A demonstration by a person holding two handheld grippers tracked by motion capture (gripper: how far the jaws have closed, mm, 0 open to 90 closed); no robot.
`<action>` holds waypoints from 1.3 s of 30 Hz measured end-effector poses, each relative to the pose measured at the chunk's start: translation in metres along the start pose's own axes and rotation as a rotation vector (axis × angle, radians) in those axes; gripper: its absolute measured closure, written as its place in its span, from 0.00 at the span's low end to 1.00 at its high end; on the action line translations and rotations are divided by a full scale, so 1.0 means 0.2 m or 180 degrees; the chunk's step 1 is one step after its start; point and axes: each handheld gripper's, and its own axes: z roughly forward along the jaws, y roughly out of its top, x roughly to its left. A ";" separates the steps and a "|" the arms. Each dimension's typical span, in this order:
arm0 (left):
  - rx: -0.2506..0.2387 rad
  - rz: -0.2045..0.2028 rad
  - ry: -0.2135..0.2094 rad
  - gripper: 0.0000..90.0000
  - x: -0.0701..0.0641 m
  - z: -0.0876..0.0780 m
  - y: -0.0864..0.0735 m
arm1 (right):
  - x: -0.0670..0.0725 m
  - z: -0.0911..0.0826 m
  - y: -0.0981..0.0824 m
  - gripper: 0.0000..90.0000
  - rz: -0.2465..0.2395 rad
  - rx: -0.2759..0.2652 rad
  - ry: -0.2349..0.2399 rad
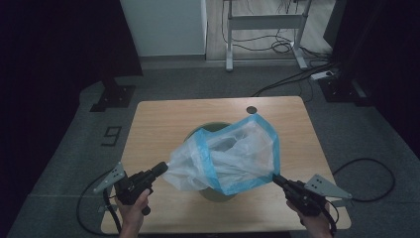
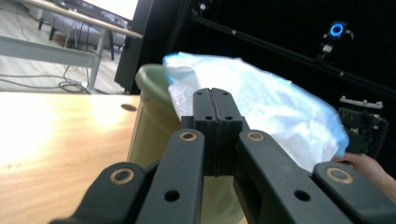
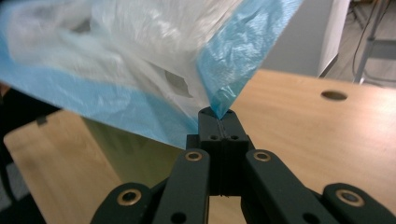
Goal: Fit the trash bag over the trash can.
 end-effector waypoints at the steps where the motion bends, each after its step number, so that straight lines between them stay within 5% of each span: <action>1: 0.0027 -0.0002 -0.0011 1.00 0.01 0.00 -0.02 | 0.00 0.01 -0.01 0.99 -0.0009 0.0034 0.0011; 12: 0.0281 -0.0033 -0.0104 1.00 0.08 0.07 -0.14 | 0.05 0.11 -0.14 0.99 -0.0059 0.0415 0.0246; 24: 0.0473 -0.0057 0.0066 0.99 0.09 0.17 -0.11 | 0.05 0.19 -0.18 0.99 -0.0018 0.0495 0.0238; 31: 0.0283 0.0112 -0.0037 0.68 0.03 0.11 -0.02 | 0.03 0.17 -0.16 0.95 0.0015 0.0373 0.0126; 39: 0.0124 0.0274 -0.0046 0.55 -0.03 0.08 0.09 | 0.03 0.14 -0.12 0.95 -0.0039 0.0308 0.0087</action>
